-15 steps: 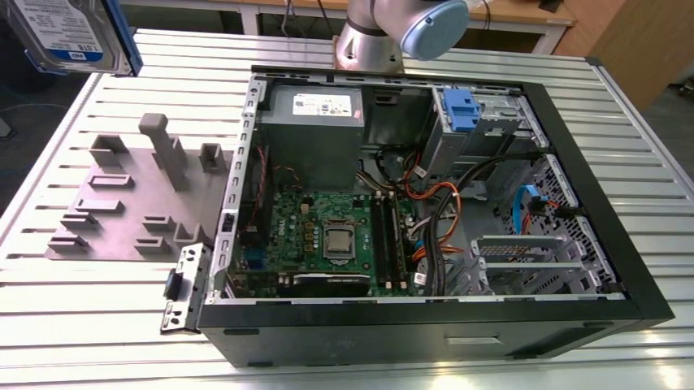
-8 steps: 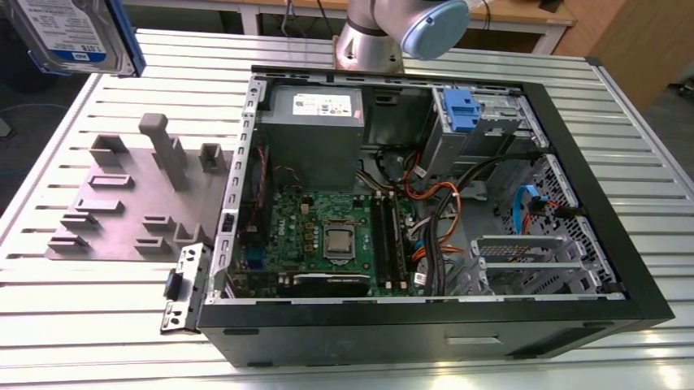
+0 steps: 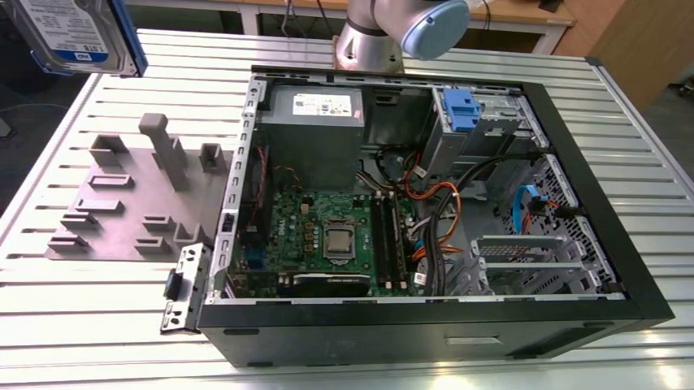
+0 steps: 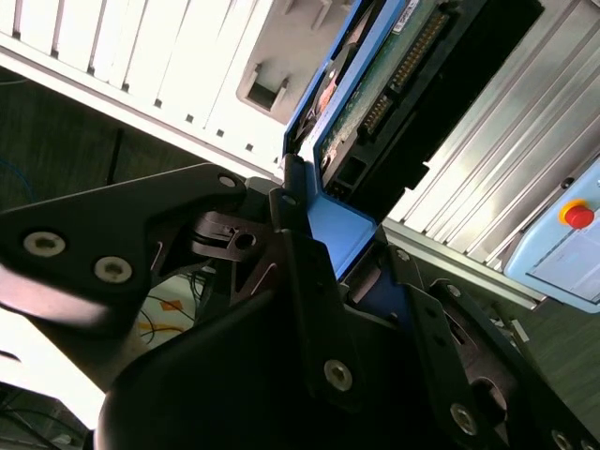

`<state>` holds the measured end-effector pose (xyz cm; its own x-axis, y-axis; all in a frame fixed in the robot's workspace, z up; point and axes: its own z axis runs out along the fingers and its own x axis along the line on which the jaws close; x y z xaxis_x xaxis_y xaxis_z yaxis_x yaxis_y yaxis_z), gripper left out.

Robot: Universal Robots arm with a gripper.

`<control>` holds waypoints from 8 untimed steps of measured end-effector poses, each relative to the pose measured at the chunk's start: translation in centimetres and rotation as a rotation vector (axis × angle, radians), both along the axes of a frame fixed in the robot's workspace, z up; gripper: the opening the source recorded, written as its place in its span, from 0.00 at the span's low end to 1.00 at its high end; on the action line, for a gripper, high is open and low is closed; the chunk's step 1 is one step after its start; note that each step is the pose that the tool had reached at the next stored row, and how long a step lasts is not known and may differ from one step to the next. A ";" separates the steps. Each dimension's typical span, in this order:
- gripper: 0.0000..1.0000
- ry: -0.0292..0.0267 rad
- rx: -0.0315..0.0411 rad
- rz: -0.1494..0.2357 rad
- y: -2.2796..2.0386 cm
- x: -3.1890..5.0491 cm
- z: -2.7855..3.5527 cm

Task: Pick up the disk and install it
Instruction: 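Pick up the disk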

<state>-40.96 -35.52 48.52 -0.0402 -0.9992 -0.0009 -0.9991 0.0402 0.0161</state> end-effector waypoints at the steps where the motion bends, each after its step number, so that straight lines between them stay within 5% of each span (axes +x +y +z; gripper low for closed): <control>1: 0.37 0.0000 0.0000 0.000 0.00 0.01 0.00; 8: 0.37 0.0000 0.0000 0.000 0.00 0.16 0.00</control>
<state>-40.80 -35.52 48.52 -0.0401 -0.9992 -0.0009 -0.9991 0.0401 0.0161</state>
